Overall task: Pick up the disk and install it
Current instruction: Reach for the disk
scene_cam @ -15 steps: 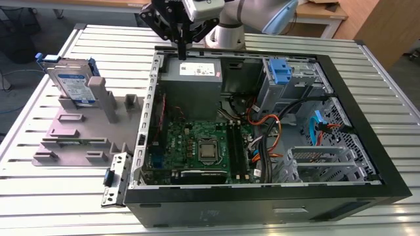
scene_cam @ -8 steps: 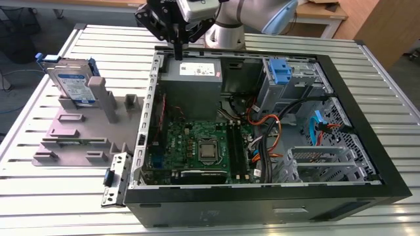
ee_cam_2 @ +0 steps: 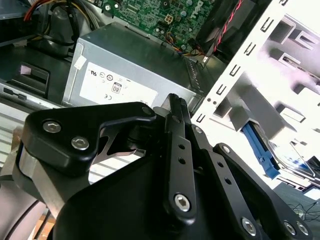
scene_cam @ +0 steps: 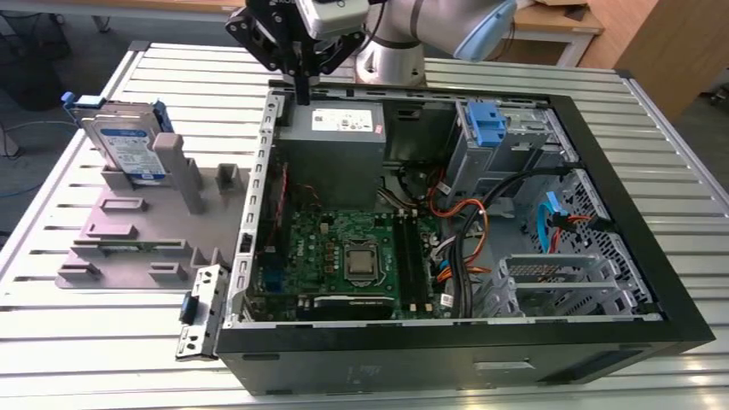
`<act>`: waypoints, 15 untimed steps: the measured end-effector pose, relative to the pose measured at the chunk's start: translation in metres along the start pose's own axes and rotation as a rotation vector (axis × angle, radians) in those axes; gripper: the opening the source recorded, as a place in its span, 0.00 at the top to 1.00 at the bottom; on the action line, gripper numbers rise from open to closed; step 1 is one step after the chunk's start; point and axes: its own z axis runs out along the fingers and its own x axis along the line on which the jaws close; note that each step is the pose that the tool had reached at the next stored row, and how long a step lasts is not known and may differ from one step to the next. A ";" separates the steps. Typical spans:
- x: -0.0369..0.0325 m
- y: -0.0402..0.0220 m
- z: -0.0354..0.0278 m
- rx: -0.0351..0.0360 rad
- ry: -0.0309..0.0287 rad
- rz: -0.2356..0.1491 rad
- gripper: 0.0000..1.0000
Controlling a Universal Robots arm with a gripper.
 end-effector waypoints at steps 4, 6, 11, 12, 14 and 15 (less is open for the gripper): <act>0.0014 -0.0001 0.0000 0.0000 0.0000 0.000 0.89; 0.0020 -0.0002 0.0000 0.0000 -0.0001 0.000 0.89; 0.0022 -0.0002 0.0000 0.0000 0.0000 0.000 0.89; 0.0023 -0.0002 0.0000 0.0000 0.0000 0.000 0.89; 0.0023 -0.0002 0.0000 -0.0001 0.0000 0.000 0.89; 0.0023 -0.0002 0.0000 0.0000 0.0000 0.000 0.89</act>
